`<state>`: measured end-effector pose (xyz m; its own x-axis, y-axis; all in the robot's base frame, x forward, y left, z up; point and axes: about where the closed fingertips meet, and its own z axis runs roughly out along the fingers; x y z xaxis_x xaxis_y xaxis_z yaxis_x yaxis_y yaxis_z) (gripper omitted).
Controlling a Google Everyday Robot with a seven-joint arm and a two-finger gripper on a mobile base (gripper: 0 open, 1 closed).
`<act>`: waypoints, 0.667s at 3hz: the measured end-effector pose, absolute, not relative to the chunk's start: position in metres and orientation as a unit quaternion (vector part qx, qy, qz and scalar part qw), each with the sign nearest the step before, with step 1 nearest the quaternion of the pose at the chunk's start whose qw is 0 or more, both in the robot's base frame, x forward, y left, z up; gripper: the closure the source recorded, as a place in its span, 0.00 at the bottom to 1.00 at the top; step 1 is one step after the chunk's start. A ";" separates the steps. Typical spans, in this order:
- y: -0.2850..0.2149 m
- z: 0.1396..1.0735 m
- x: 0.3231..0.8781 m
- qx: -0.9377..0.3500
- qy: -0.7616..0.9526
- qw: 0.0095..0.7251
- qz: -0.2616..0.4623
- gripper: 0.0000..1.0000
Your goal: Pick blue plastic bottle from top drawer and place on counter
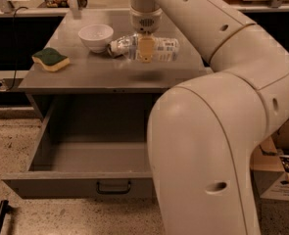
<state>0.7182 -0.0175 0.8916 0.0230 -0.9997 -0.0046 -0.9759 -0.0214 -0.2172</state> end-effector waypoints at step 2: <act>-0.037 0.874 0.734 -0.682 0.725 0.083 -0.043 0.13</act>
Offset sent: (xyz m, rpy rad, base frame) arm 0.0072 -0.0435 -0.0221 0.0329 0.1557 -0.1214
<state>0.7343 -0.0372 0.8736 -0.0560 -0.9965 -0.0612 -0.9822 0.0660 -0.1759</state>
